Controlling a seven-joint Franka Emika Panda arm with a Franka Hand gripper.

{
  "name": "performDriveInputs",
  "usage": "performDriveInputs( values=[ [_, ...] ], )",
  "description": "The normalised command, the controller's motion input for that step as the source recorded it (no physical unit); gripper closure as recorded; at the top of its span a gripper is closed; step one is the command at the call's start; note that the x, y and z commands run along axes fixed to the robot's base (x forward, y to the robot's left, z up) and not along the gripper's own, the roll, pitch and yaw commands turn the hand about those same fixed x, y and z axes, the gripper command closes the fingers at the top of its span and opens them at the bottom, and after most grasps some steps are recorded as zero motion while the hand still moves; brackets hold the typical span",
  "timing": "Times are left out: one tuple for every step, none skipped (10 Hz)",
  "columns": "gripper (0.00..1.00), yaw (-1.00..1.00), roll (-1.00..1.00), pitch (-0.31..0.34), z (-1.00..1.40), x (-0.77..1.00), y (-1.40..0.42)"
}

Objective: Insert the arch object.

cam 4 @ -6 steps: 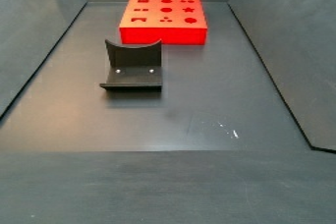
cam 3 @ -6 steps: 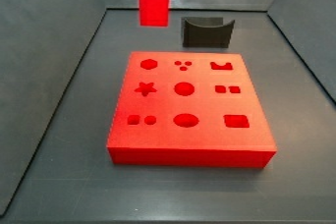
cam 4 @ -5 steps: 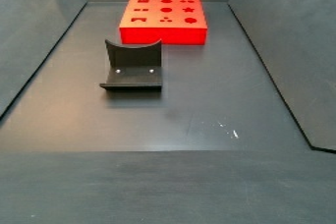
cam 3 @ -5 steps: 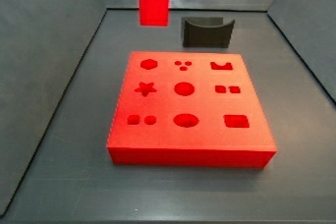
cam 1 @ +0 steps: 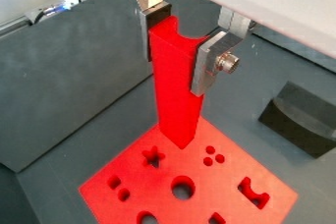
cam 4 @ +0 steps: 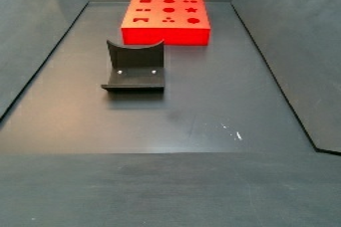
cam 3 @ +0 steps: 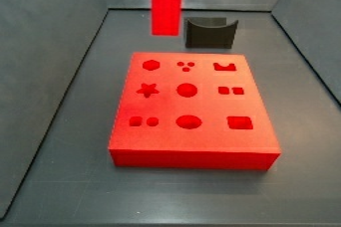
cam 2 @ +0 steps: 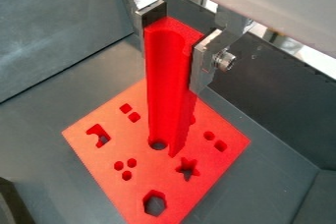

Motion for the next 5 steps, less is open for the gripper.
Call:
performDriveInputs(
  values=[
    [1.0,-0.01,0.0,0.0,-0.31,1.0,0.0],
    [1.0,-0.02,0.0,0.0,-0.33,1.0,0.02],
    [1.0,-0.05,0.0,0.0,-0.39,1.0,0.07],
    [1.0,-0.06,0.01,-0.006,-0.44,1.0,0.09],
    [1.0,-0.06,0.02,-0.013,-0.4,1.0,0.08]
  ],
)
